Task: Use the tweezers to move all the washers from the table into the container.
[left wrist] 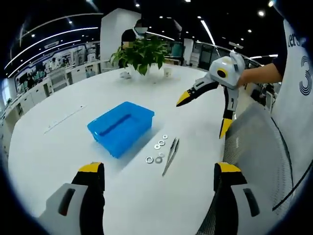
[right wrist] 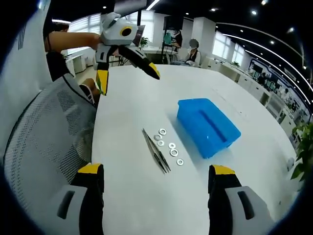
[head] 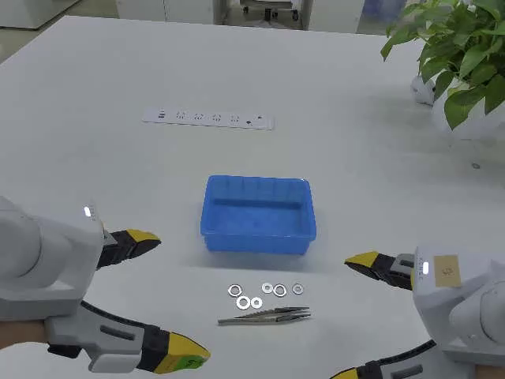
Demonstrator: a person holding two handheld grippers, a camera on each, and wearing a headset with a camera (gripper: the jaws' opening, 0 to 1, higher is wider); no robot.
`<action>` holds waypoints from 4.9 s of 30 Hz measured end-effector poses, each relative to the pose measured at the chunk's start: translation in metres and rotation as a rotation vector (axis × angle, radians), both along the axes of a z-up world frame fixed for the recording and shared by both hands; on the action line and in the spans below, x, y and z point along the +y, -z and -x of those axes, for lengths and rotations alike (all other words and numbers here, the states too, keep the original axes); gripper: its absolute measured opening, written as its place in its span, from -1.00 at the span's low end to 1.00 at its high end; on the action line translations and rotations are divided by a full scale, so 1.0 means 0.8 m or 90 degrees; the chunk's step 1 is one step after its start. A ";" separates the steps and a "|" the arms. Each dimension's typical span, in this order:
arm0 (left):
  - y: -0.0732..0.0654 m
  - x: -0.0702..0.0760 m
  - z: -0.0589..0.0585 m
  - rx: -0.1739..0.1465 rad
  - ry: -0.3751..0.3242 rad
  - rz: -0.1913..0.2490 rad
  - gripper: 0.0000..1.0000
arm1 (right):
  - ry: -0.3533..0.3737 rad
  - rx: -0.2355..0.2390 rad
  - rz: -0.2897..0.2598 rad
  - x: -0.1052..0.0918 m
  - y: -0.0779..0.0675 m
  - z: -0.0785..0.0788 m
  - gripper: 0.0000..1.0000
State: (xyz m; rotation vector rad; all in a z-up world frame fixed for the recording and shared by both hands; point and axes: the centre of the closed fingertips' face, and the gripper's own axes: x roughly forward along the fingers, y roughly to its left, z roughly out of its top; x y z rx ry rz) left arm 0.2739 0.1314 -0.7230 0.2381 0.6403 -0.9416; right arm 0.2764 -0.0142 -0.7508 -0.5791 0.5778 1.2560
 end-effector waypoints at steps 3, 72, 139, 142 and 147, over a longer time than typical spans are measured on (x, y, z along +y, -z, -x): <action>0.003 -0.001 0.002 0.003 0.003 -0.003 0.96 | 0.002 0.001 0.002 -0.002 0.001 -0.001 0.77; 0.003 -0.010 0.010 0.014 0.021 0.001 0.97 | 0.033 -0.003 -0.026 0.002 -0.009 -0.022 0.73; 0.105 -0.058 -0.007 0.096 0.106 0.002 -0.25 | -0.216 0.033 0.121 0.073 0.085 -0.020 -0.66; 0.105 -0.060 -0.007 0.099 0.114 -0.001 -0.28 | -0.228 0.028 0.128 0.072 0.086 -0.022 -0.79; 0.106 -0.065 -0.007 0.098 0.125 -0.002 -0.37 | -0.235 0.020 0.138 0.074 0.085 -0.022 -0.82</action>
